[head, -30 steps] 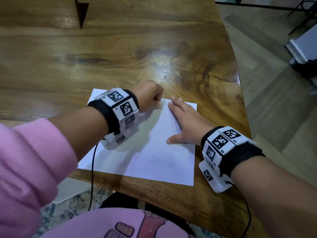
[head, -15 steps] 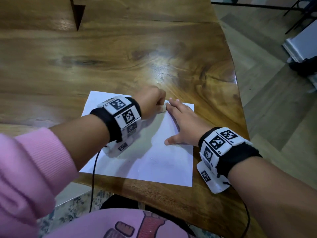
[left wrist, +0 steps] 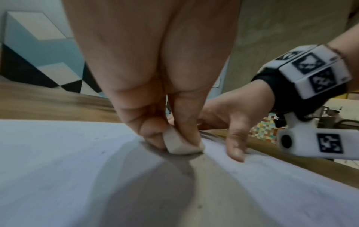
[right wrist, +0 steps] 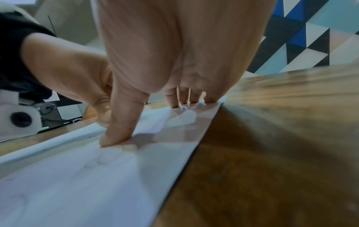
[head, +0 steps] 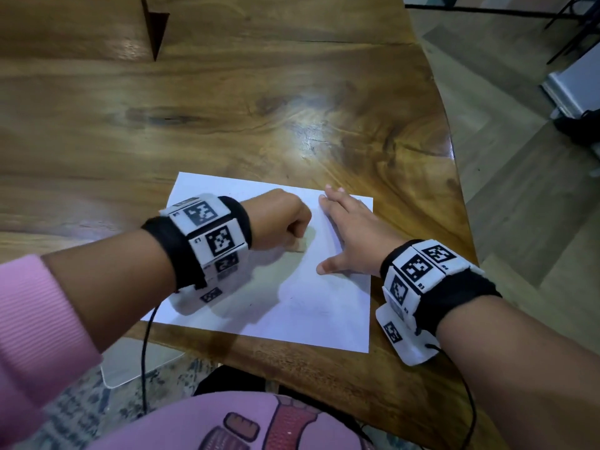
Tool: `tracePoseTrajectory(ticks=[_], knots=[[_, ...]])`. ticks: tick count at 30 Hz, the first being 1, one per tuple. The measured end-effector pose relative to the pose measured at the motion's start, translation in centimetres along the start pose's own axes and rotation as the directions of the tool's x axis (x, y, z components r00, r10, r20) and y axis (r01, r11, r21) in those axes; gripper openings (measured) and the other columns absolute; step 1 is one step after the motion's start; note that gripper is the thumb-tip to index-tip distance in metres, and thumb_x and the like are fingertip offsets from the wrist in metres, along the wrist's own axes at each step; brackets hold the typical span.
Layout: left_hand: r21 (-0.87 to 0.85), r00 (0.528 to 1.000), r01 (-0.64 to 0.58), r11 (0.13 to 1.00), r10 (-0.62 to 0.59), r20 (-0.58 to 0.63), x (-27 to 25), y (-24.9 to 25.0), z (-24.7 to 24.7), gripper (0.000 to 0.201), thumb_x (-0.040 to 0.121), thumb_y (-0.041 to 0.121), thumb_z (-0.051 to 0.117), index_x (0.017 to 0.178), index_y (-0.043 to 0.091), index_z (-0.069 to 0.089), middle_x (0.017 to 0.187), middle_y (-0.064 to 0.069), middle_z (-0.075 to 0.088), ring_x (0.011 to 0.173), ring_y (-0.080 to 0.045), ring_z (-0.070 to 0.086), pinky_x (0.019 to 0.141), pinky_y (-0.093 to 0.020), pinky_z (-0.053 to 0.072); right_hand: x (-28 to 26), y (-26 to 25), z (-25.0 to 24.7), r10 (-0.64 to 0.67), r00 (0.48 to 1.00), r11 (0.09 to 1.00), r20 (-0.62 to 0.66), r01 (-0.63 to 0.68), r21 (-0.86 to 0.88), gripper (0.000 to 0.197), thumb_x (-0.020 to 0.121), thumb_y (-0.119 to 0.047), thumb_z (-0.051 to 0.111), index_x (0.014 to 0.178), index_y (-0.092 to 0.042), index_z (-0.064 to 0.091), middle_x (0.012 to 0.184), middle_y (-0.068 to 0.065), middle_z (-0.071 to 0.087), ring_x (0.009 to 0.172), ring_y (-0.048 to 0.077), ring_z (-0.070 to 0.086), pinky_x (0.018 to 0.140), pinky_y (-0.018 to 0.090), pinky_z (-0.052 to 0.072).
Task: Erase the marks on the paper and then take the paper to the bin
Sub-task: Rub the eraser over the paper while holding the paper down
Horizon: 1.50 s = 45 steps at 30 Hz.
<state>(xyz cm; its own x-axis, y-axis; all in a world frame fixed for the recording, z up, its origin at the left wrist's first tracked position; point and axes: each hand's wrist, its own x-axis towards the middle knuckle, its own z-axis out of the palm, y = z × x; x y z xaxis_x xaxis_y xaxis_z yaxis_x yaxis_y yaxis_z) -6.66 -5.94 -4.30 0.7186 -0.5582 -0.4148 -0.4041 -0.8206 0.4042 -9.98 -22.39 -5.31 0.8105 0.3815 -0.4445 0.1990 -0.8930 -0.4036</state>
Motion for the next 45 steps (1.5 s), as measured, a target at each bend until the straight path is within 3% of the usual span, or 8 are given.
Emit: tracePoseTrajectory(ticks=[6,11,17,23,29,34,40,45], knots=[[-0.064,0.963,0.029,0.998,-0.045,-0.265,0.3,-0.7,0.7,0.011,0.077,0.012,0.065,0.071,0.011,0.055,0.079,-0.003,0.05,0.074,-0.021,0.046,0.066,-0.025,0.032,0.0,0.1,0.2,-0.008,1.0,1.0,0.004,0.008,-0.02,0.114,0.071,-0.045,0.076,0.151,-0.015,0.001,0.158,-0.006,-0.012,0.145,0.011,-0.012,0.115,0.025,0.002],[-0.015,0.994,-0.081,0.997,0.082,0.077,-3.3,-1.1,2.4,0.005,0.075,0.01,0.064,0.073,0.009,0.06,0.081,-0.006,0.06,0.075,-0.021,0.05,0.07,-0.03,0.041,-0.2,0.1,0.1,-0.007,1.0,1.0,0.01,0.008,-0.015,0.113,0.073,-0.045,0.075,0.151,-0.016,-0.001,0.158,-0.007,-0.014,0.145,0.01,-0.013,0.114,0.023,0.002],[-0.05,0.961,0.054,0.997,-0.065,-0.268,0.2,-0.8,0.2,0.004,0.078,0.01,0.063,0.077,0.007,0.06,0.08,-0.004,0.051,0.079,-0.027,0.053,0.069,-0.028,0.038,-0.2,0.1,0.1,-0.002,1.0,1.0,0.006,0.002,-0.009,0.113,0.072,-0.046,0.076,0.151,-0.017,0.0,0.157,-0.009,-0.014,0.144,0.009,-0.013,0.114,0.024,0.003],[-0.044,0.998,-0.058,0.997,0.059,0.03,-3.7,-1.2,2.3,0.017,0.078,0.014,0.064,0.067,0.017,0.051,0.076,0.001,0.051,0.072,-0.018,0.046,0.061,-0.025,0.031,-0.1,0.1,0.2,-0.004,1.0,1.0,0.021,0.004,-0.005,0.113,0.073,-0.045,0.075,0.151,-0.017,-0.001,0.157,-0.009,-0.015,0.144,0.009,-0.014,0.114,0.023,0.001],[-0.097,0.957,0.013,0.995,-0.041,-0.289,-1.5,-1.8,1.5,0.01,0.078,0.012,0.064,0.075,0.006,0.057,0.079,-0.001,0.046,0.074,-0.02,0.044,0.065,-0.025,0.03,-0.3,0.1,0.1,-0.012,1.0,1.0,0.014,0.012,-0.003,0.112,0.073,-0.044,0.075,0.151,-0.017,0.0,0.157,-0.009,-0.015,0.144,0.008,-0.014,0.113,0.021,0.0],[-0.067,0.99,-0.138,0.988,0.136,-0.031,-4.1,-1.2,3.6,0.011,0.078,0.009,0.06,0.069,0.01,0.054,0.073,0.003,0.046,0.07,-0.017,0.045,0.06,-0.018,0.032,-0.2,0.1,0.1,-0.006,1.0,1.0,0.013,0.006,-0.002,0.112,0.073,-0.044,0.075,0.151,-0.017,0.0,0.158,-0.008,-0.014,0.144,0.009,-0.014,0.113,0.021,-0.001],[-0.064,0.959,0.007,0.998,-0.024,-0.281,0.6,-0.8,0.7,0.009,0.078,0.013,0.064,0.077,0.006,0.059,0.078,-0.003,0.048,0.074,-0.02,0.044,0.059,-0.024,0.022,-0.1,0.1,0.2,-0.008,1.0,1.0,0.008,0.008,-0.014,0.113,0.073,-0.045,0.075,0.151,-0.017,-0.001,0.158,-0.008,-0.014,0.144,0.009,-0.013,0.113,0.022,0.0],[-0.062,0.989,-0.14,0.988,0.137,-0.053,-3.5,-0.6,3.4,0.014,0.077,0.009,0.061,0.065,0.012,0.054,0.07,0.003,0.047,0.069,-0.017,0.044,0.055,-0.022,0.027,0.0,0.4,0.3,-0.005,1.0,1.0,0.02,0.005,-0.008,0.113,0.073,-0.045,0.075,0.151,-0.017,-0.002,0.157,-0.008,-0.016,0.144,0.009,-0.015,0.115,0.024,0.0]])
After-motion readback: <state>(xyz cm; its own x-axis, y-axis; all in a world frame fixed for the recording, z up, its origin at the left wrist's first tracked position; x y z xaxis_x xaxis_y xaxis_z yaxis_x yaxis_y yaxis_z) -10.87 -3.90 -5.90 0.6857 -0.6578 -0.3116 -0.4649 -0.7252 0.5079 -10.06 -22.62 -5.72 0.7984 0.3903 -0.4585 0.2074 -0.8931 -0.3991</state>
